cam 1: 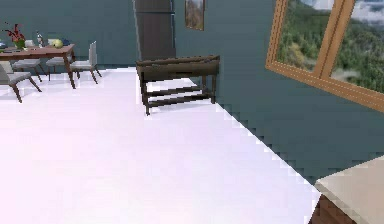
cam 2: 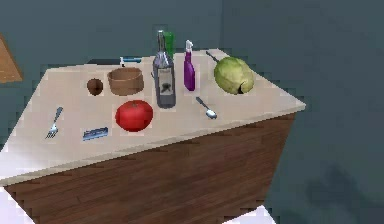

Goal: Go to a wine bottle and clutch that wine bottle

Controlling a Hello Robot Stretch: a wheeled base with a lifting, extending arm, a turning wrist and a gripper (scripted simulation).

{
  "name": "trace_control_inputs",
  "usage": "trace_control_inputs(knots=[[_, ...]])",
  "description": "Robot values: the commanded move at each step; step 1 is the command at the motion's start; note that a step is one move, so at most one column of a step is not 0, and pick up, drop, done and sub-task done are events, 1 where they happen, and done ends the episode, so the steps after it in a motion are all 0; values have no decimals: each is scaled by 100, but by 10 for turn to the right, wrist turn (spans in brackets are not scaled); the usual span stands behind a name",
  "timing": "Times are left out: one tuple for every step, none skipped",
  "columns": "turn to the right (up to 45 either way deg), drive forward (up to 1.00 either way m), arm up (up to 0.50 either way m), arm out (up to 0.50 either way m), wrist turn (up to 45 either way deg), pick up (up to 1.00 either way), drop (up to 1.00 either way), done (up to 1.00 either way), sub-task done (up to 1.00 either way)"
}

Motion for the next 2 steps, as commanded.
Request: trace_control_inputs(knots=[[0,0,38,0,0,0,0,0,0],[0,0,0,48,0,0,0,0,0]])
